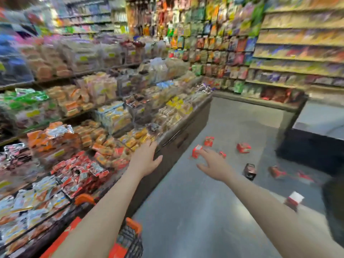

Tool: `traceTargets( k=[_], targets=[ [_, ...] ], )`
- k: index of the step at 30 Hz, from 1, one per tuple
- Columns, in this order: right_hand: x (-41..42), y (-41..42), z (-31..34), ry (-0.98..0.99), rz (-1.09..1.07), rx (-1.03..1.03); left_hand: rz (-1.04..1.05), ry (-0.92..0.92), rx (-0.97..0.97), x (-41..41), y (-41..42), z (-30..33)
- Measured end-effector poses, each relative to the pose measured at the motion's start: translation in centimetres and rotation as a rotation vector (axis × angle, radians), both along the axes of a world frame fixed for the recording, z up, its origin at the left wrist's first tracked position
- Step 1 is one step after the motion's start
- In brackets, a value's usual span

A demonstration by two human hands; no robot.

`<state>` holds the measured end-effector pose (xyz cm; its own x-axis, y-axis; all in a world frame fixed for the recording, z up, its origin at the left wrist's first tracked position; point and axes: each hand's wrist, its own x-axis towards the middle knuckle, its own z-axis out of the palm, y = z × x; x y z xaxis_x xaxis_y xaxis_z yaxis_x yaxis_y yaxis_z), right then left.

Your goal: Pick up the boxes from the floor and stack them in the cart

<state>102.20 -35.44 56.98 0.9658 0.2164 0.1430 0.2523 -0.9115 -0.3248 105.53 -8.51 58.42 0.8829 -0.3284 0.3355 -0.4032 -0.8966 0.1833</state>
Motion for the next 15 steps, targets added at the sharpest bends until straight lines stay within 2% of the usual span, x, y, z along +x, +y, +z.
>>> traceTargets(
  k=[8,15],
  targets=[
    [2.8,-19.5,5.7,-0.090,-0.256,0.044,-0.196,-0.081,-0.147,7.0,-21.2,5.2],
    [3.5,-31.3,4.7,-0.088,-0.390,0.108,-0.369,0.013,-0.191,10.2,-35.2,2.7]
  ],
)
